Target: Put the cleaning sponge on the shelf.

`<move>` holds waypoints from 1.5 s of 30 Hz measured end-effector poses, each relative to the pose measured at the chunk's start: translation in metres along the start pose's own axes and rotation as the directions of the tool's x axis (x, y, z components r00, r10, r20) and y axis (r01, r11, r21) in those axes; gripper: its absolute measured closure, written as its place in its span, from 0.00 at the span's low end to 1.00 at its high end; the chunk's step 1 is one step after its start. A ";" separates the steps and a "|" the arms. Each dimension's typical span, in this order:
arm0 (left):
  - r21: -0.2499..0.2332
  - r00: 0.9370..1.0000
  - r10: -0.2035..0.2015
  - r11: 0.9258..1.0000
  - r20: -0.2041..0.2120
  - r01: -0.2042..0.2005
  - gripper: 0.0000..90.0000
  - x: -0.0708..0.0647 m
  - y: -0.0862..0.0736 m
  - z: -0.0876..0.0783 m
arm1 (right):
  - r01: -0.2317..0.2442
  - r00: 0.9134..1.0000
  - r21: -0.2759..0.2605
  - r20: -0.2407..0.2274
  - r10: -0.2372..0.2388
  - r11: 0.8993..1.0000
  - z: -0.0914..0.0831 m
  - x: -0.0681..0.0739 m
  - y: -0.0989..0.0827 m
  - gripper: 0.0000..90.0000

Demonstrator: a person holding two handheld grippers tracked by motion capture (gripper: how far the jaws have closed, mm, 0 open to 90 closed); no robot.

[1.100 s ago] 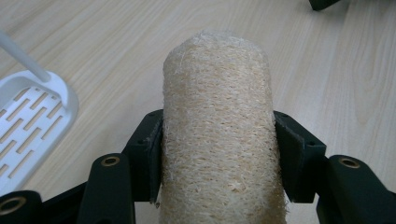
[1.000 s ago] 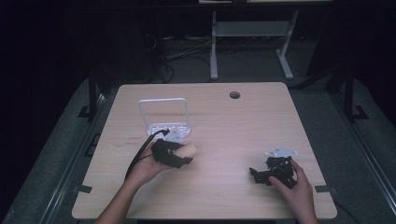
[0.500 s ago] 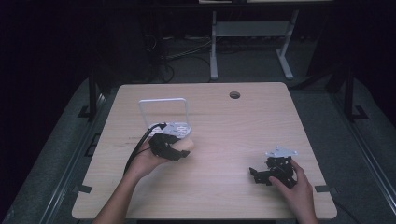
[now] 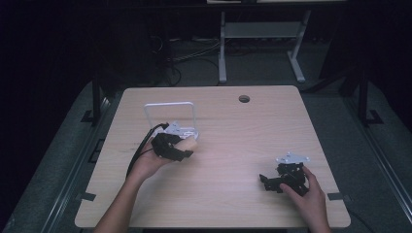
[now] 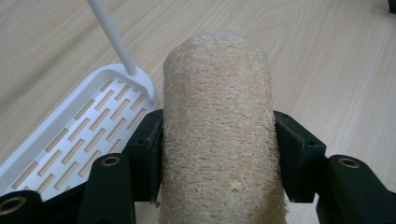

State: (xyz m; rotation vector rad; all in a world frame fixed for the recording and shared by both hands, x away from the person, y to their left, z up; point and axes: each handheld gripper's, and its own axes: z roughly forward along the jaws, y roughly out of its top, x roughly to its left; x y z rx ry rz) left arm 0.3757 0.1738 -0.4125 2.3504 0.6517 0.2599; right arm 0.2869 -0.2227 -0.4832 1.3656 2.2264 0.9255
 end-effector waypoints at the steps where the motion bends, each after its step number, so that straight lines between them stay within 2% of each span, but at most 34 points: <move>1: -0.001 1.000 -0.003 1.000 -0.002 0.003 0.46 0.001 0.000 0.000 | 0.000 1.000 0.000 0.000 0.000 1.000 0.000 0.000 0.000 0.00; 6: 0.004 1.000 -0.017 1.000 -0.014 0.017 0.46 0.004 -0.001 0.000 | 0.000 1.000 0.000 0.001 0.000 1.000 0.000 0.000 0.000 0.00; 12: 0.026 0.998 -0.025 0.999 -0.053 0.026 0.46 0.009 -0.003 0.000 | 0.000 1.000 0.000 0.001 0.000 1.000 0.000 0.000 0.000 0.00; 20: 0.026 0.994 -0.065 0.997 -0.089 0.067 0.46 0.016 -0.006 0.002 | 0.000 1.000 0.000 0.001 0.000 1.000 0.000 0.000 0.000 0.00; 24: 0.030 0.992 -0.070 0.997 -0.107 0.074 0.46 0.021 -0.008 0.003 | 0.000 1.000 0.000 0.001 0.000 1.000 0.000 0.000 0.000 0.00; 26: 0.023 0.989 -0.086 0.996 -0.117 0.089 0.46 0.023 -0.009 0.004 | 0.000 1.000 0.000 0.001 0.000 1.000 0.000 0.000 0.000 0.00; 34: 0.004 0.983 -0.104 0.994 -0.154 0.106 0.46 0.033 -0.011 0.008 | 0.000 1.000 0.000 0.001 0.000 1.000 0.000 0.000 0.000 0.00; 39: -0.017 0.976 -0.136 0.991 -0.168 0.135 0.46 0.037 -0.012 0.014 | 0.000 1.000 0.000 0.001 0.000 1.000 0.000 0.000 0.000 0.00; 45: -0.016 0.974 -0.149 0.989 -0.172 0.149 0.46 0.044 -0.010 0.022 | 0.000 1.000 0.000 0.001 0.000 1.000 0.000 0.000 0.000 0.00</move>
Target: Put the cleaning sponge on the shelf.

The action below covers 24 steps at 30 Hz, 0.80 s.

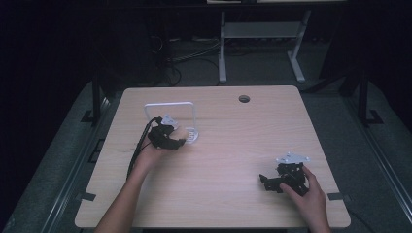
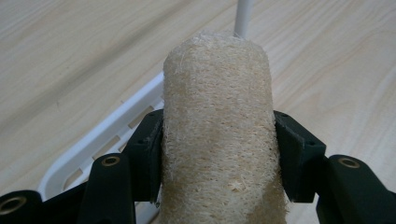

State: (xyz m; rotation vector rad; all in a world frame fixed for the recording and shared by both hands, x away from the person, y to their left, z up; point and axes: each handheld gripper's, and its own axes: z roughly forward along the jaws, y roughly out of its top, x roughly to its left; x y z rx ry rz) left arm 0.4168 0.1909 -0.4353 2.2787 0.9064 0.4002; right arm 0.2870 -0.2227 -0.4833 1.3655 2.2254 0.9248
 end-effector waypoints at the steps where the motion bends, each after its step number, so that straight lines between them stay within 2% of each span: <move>1: 0.005 1.000 0.006 1.000 -0.003 -0.006 0.46 0.001 0.001 0.001 | 0.000 1.000 0.000 0.000 0.000 1.000 0.000 0.000 0.000 0.00; 6: 0.006 1.000 0.008 1.000 -0.008 -0.008 0.46 0.003 0.006 0.006 | 0.000 1.000 0.000 0.000 0.000 1.000 0.000 0.000 0.000 0.00; 7: 0.011 1.000 0.001 1.000 -0.003 -0.001 0.46 0.004 0.007 0.008 | 0.000 1.000 0.000 0.000 0.000 1.000 0.000 0.000 0.000 0.00; 9: 0.028 1.000 0.013 1.000 -0.010 -0.012 0.46 0.005 0.007 0.011 | 0.000 1.000 0.000 0.000 0.000 1.000 0.000 0.000 0.000 0.00; 18: 0.059 1.000 -0.005 0.998 -0.001 0.005 0.46 0.007 0.005 0.022 | 0.000 1.000 0.000 0.000 0.000 1.000 0.000 0.000 0.000 0.00; 24: 0.060 1.000 -0.009 0.998 0.000 0.009 0.46 0.006 0.005 0.025 | 0.000 1.000 0.000 0.000 0.000 1.000 0.000 0.000 0.000 0.00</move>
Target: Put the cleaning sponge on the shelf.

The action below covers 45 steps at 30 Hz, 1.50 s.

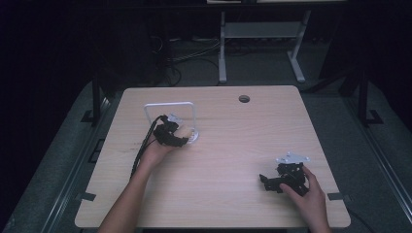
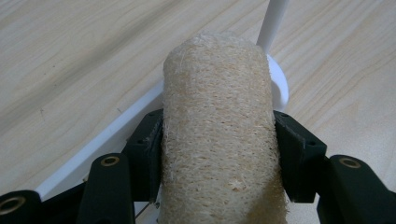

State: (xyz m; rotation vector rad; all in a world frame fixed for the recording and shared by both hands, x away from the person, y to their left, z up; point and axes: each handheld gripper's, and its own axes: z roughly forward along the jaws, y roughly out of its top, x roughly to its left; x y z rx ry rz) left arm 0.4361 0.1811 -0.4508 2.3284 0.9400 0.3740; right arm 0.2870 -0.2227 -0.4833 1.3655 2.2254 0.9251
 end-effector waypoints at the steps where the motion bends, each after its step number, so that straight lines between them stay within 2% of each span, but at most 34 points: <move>1: -0.001 1.000 0.001 1.000 0.000 -0.001 0.46 0.000 0.000 0.000 | 0.000 1.000 0.000 0.000 0.000 1.000 0.000 0.000 0.000 0.00; 7: 0.002 1.000 0.000 1.000 -0.008 0.000 0.42 0.001 0.000 0.001 | 0.000 1.000 0.000 0.000 0.000 1.000 0.000 0.000 0.000 0.00; 14: -0.019 0.999 -0.016 1.000 -0.029 0.016 0.31 0.002 0.001 -0.005 | 0.000 1.000 0.000 0.000 0.000 1.000 0.000 0.000 0.000 0.00; 24: -0.066 0.999 -0.025 0.998 -0.021 0.024 0.30 -0.003 0.003 -0.023 | 0.000 1.000 0.000 0.000 0.000 1.000 0.000 0.000 0.000 0.00; 25: -0.066 1.000 -0.016 0.998 -0.023 0.014 0.30 -0.003 0.003 -0.025 | 0.000 1.000 0.000 0.000 0.000 1.000 0.000 0.000 0.000 0.00; 28: -0.084 1.000 -0.023 0.996 -0.017 0.022 0.31 -0.006 0.003 -0.032 | 0.000 1.000 0.000 0.000 0.000 1.000 0.000 0.000 0.000 0.00; 29: -0.088 1.000 -0.011 0.996 -0.019 0.010 0.32 -0.006 0.003 -0.035 | 0.000 1.000 0.000 0.000 0.000 1.000 0.000 0.000 0.000 0.00; 33: -0.106 1.000 -0.013 0.994 -0.015 0.012 0.40 -0.007 0.002 -0.045 | 0.000 1.000 0.000 0.000 0.000 1.000 0.000 0.000 0.000 0.00; 36: -0.126 1.000 -0.015 0.992 0.000 0.015 0.50 -0.008 0.001 -0.055 | 0.000 1.000 0.000 0.000 0.000 1.000 0.000 0.000 0.000 0.00; 42: -0.126 0.999 0.002 0.992 0.050 0.004 0.78 -0.013 -0.003 -0.069 | 0.000 1.000 0.000 0.000 0.000 1.000 0.000 0.000 0.000 0.00; 43: -0.124 0.998 0.006 0.992 0.059 0.001 0.88 -0.014 -0.004 -0.070 | 0.000 1.000 0.000 0.000 0.000 1.000 0.000 0.000 0.000 0.00; 45: -0.115 0.997 0.013 0.993 0.082 -0.003 0.99 -0.016 -0.007 -0.070 | 0.000 1.000 0.000 0.000 0.000 1.000 0.000 0.000 0.000 0.00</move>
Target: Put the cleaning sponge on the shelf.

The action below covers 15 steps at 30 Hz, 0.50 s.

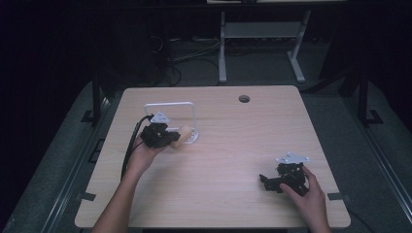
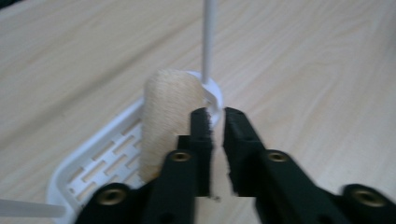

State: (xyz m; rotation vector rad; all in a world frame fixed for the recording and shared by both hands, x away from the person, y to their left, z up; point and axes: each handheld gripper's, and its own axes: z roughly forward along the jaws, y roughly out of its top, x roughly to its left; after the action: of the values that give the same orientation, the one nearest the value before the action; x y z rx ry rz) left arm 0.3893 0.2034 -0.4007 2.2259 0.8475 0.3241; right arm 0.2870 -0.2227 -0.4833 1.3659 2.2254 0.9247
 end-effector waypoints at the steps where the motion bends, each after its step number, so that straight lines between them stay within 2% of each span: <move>1: 0.009 1.000 -0.005 1.000 0.012 0.005 1.00 -0.001 -0.002 0.000 | 0.000 1.000 0.000 0.000 0.000 1.000 0.000 0.000 0.000 0.00; 10: 0.041 0.998 -0.002 0.999 0.059 0.000 1.00 -0.006 -0.007 0.009 | 0.000 1.000 0.000 0.000 0.000 1.000 0.000 0.000 0.000 0.00; 15: 0.073 0.998 -0.012 0.997 0.069 0.007 1.00 -0.006 -0.012 0.017 | 0.000 1.000 0.000 0.000 0.000 1.000 0.000 0.000 0.000 0.00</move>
State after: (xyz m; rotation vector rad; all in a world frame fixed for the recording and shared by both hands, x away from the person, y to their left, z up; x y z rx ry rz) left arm 0.3868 0.1962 -0.4213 2.2859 0.8449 0.2134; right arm 0.2870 -0.2227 -0.4833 1.3655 2.2255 0.9244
